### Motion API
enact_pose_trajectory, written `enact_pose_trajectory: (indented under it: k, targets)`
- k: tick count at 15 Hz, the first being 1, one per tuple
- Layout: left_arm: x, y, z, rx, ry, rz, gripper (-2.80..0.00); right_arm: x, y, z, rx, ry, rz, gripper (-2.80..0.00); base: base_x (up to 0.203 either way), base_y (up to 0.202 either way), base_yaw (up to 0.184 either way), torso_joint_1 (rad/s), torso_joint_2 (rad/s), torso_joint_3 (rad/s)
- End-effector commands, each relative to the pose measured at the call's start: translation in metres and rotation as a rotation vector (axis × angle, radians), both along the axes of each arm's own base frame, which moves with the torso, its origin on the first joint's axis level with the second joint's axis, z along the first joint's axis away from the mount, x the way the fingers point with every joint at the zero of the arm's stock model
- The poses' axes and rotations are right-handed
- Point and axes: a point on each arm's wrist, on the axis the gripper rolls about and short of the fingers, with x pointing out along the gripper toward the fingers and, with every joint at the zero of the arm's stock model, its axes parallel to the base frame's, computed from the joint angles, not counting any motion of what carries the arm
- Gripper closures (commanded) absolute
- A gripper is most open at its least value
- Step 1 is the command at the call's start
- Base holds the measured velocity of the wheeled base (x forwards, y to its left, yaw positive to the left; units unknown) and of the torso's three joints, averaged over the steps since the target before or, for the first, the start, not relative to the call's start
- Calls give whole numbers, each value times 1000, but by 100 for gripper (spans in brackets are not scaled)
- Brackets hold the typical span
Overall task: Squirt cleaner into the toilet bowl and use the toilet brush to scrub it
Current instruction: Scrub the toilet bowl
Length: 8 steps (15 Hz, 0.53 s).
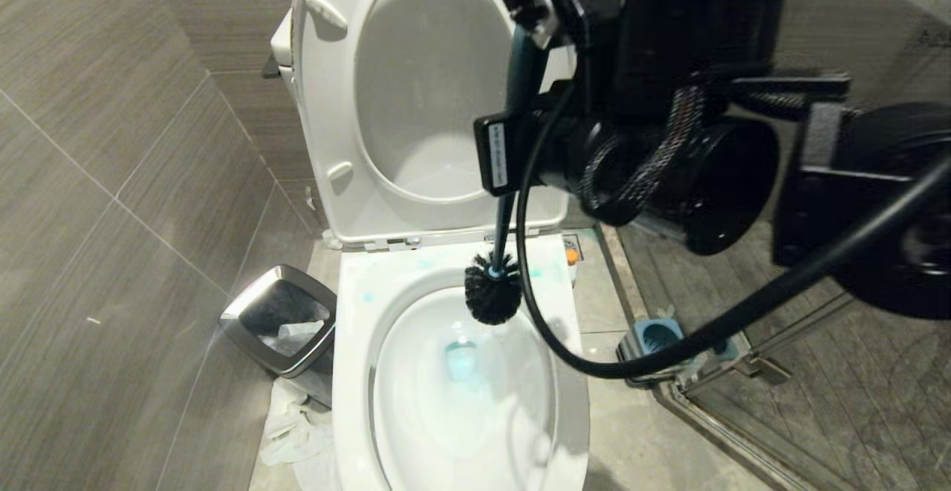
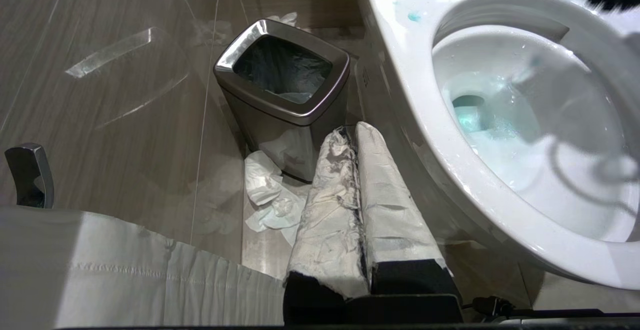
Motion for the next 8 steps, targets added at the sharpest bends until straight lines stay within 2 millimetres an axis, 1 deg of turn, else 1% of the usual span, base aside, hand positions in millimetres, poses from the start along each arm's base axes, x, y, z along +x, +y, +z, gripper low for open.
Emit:
enact_pose_trajectory:
  k: [1, 5, 8]
  targets:
    - [0, 0, 0, 1, -1, 0, 0, 19, 30, -41, -65, 68, 4, 0, 0, 0, 0, 0, 0, 0]
    - [0, 0, 0, 0, -1, 0, 0, 43, 60, -101, -130, 164, -7, 0, 0, 0, 0, 0, 0, 0]
    - [0, 0, 0, 0, 0, 0, 0, 62, 76, -131, -127, 163, -21, 0, 0, 0, 0, 0, 0, 0]
